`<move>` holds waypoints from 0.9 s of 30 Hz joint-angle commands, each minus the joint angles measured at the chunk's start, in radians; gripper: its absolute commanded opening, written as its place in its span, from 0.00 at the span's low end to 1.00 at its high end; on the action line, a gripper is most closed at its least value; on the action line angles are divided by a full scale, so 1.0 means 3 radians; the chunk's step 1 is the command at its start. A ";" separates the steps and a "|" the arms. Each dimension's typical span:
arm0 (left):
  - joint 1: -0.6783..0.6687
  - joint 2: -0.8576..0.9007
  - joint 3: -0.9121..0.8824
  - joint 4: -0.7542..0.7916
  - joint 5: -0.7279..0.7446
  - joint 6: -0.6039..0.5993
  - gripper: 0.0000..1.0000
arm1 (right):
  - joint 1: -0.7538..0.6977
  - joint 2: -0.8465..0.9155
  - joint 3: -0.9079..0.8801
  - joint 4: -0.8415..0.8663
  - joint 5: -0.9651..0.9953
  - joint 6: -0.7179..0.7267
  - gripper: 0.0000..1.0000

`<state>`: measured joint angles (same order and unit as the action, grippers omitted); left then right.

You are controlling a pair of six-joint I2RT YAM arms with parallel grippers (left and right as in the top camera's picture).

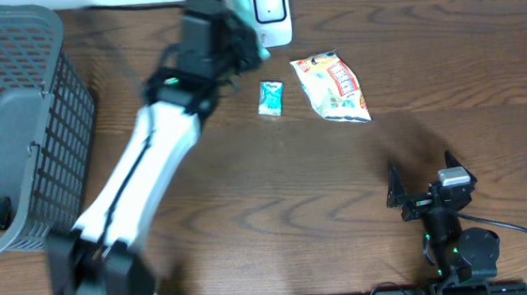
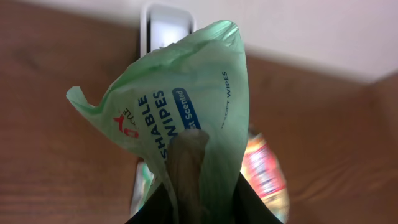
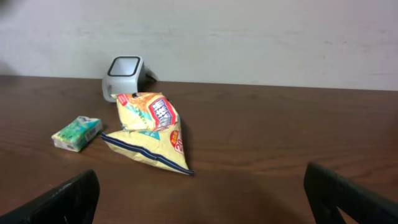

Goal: Scan the item barcode
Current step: 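Carry the wipes pack to the scanner and set it down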

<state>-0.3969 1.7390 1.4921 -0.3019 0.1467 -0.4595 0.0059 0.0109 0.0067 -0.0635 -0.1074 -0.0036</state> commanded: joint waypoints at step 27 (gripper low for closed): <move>0.0085 0.0615 0.0126 -0.0388 -0.0557 0.0844 0.75 | 0.0029 -0.0018 -0.0004 -0.0014 0.0011 0.0058 0.99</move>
<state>-0.3988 2.0102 1.4918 -0.4049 -0.0032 -0.2527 0.0059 0.0113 0.0067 -0.0635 -0.1074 -0.0036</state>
